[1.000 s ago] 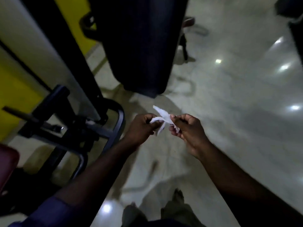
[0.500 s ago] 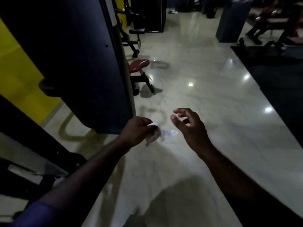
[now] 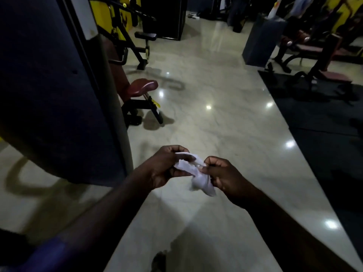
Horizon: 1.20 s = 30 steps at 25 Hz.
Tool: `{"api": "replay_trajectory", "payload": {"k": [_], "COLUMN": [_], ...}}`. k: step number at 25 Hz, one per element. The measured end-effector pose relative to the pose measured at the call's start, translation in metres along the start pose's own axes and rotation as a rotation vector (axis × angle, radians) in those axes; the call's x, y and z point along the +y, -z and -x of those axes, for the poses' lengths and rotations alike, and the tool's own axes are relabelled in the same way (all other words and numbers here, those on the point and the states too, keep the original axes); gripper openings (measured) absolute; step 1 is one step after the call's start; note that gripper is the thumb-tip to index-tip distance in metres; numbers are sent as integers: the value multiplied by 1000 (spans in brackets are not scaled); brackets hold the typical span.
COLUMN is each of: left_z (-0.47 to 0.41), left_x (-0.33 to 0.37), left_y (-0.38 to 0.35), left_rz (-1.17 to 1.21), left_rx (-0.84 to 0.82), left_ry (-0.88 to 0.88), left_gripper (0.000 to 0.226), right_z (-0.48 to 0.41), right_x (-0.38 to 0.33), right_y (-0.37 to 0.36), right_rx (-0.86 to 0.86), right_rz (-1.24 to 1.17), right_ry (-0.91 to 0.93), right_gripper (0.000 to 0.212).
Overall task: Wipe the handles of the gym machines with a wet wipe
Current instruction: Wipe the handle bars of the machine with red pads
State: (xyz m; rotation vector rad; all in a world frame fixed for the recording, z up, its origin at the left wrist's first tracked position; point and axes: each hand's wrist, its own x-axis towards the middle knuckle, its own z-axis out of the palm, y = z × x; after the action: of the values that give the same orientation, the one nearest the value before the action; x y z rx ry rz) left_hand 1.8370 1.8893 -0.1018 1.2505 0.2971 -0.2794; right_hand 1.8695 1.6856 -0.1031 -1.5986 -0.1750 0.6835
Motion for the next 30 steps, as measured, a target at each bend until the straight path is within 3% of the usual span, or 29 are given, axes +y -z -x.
{"api": "replay_trajectory", "payload": {"k": [3,5,9,13,20,21,25,27,30], "left_z": [-59,-101,-195,-287,-378,-387,-432,-456,-493], "left_x": [32,50,73,111,168,173,187,200,224], "left_y": [-4,-7,-14,-15,5,14,64,91,150], "left_rz": [103,75,-177,127,259,263,35,-96,-243], "left_rx": [-240,-294,-69,220,546,538,491,593,664], "left_ry": [-20,-1,-6,22,-70,-90,-97,-140,-123], "left_gripper": [23,22,22,30,27,32,85,69,25], "right_z": [-53,-88,-175,-274,-416,-437,-528,-571,-640], "right_x": [-22,-34,-45,-67,-132,-140,-169,-179,-206], "right_y": [31,55,110,175,206,200,174,161,140], "right_rx": [129,184,189,222,-191,-251,-350,-326,-266], "right_rz": [-60,-192,-201,-272,-34,12,135,226,582], "right_ry": [7,-9,-13,-14,166,179,169,210,288], "right_gripper": [21,20,20,13,24,29,40,42,42]}}
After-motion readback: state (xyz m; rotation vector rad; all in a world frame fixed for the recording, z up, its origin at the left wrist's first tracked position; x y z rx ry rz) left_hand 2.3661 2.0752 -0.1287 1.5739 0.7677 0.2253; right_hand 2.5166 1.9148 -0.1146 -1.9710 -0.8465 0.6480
